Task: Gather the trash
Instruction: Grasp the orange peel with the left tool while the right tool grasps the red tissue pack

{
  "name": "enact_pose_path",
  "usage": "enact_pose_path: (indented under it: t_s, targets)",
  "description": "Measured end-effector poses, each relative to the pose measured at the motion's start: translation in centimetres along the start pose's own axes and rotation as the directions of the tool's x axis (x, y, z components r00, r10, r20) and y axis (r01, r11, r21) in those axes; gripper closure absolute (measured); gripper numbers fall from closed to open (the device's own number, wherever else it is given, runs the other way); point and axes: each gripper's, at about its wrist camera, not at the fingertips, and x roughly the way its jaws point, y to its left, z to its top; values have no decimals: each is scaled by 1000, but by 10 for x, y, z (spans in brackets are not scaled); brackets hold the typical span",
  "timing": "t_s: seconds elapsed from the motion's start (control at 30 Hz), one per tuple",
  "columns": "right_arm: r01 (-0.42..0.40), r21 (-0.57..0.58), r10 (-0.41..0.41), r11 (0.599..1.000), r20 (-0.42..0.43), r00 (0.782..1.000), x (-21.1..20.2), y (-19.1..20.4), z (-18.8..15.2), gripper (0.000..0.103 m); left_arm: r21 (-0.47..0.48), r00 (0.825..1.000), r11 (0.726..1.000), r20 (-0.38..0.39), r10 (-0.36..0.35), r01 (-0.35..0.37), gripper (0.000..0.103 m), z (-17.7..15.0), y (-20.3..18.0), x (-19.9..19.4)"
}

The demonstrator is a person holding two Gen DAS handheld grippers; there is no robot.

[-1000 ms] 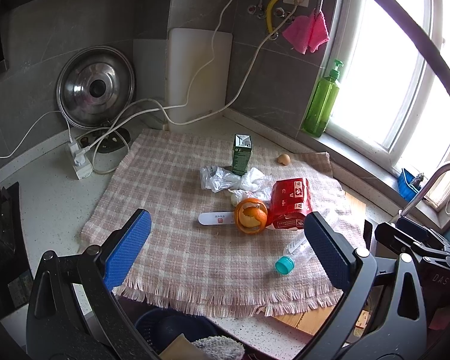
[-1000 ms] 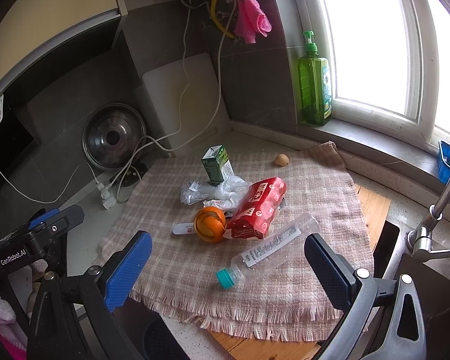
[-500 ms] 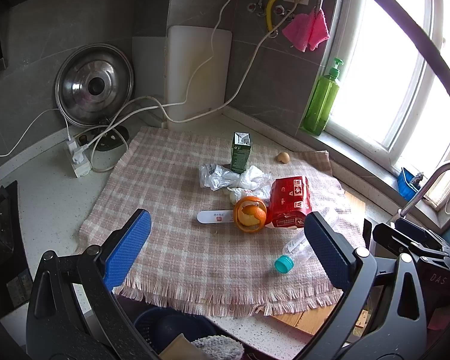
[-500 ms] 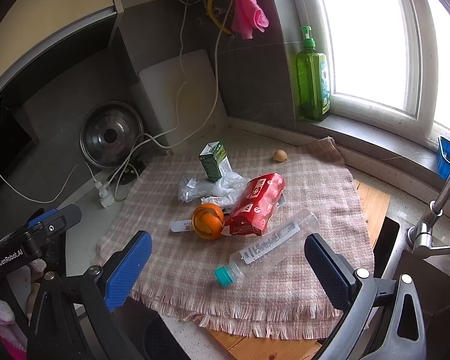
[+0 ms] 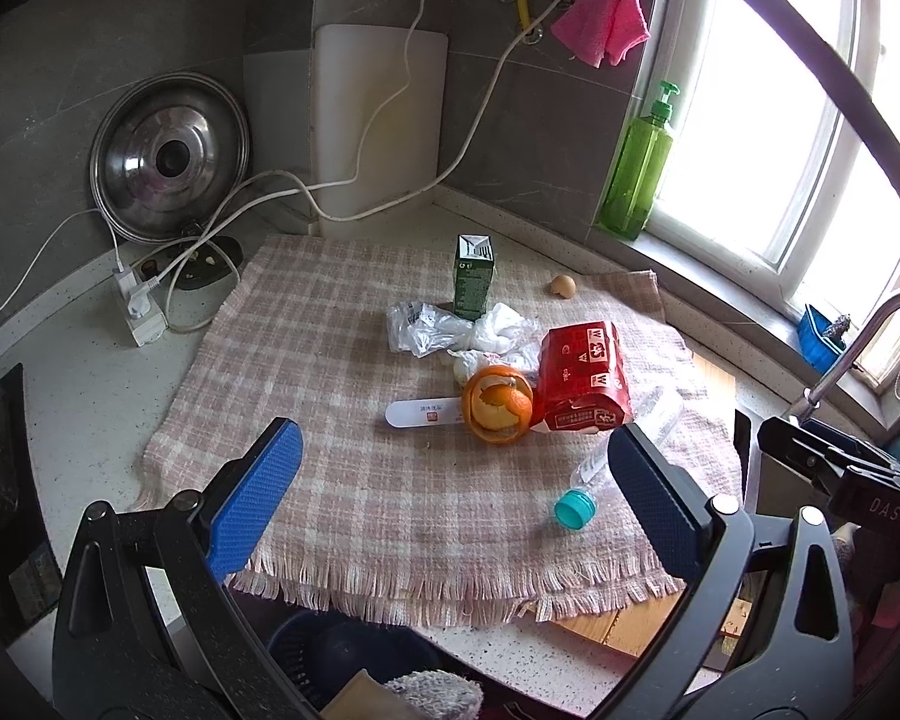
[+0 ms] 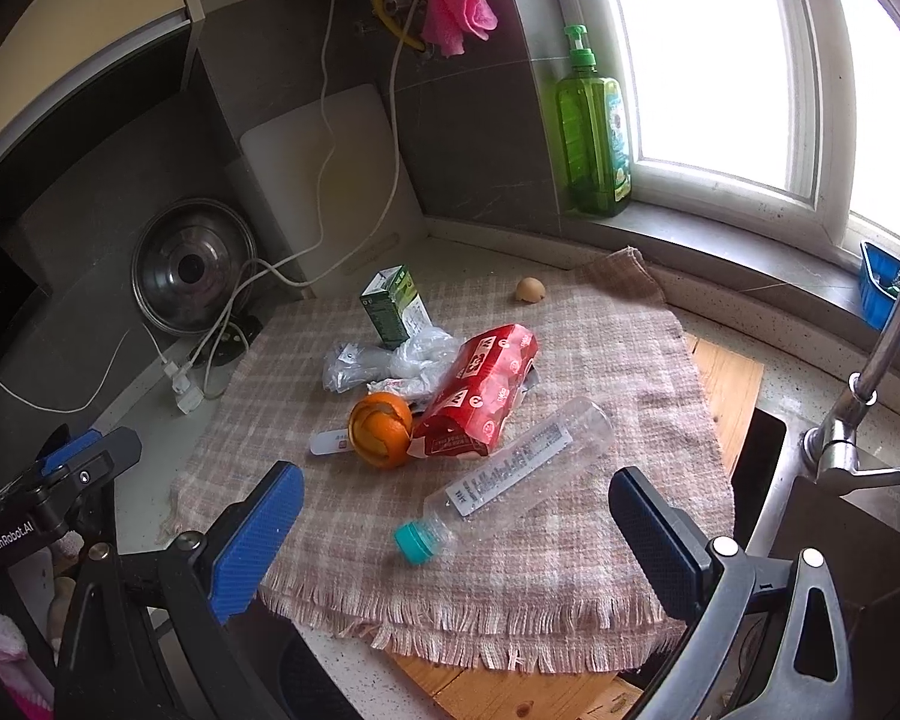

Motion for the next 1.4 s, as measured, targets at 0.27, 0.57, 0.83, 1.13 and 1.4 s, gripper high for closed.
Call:
enact_pose_path:
  t_s: [0.27, 0.57, 0.83, 1.13, 1.4]
  targets:
    - [12, 95, -6, 995, -63, 998, 23, -32, -2, 5, 1, 994, 999, -91, -53, 53, 0, -7, 7, 29]
    - [-59, 147, 75, 987, -101, 992, 48, -47, 12, 8, -42, 978, 995, -184, -96, 89, 9, -6, 20, 76]
    - [-115, 141, 135, 983, -142, 981, 79, -49, 33, 16, -83, 953, 987, -262, -155, 137, 32, -1, 22, 129]
    - [-152, 166, 187, 974, -221, 957, 128, -54, 54, 23, -161, 927, 973, -312, -209, 165, 54, 7, 25, 181]
    - [-172, 220, 235, 960, -302, 924, 173, -60, 66, 25, -224, 898, 951, -338, -281, 213, 70, 15, 30, 220]
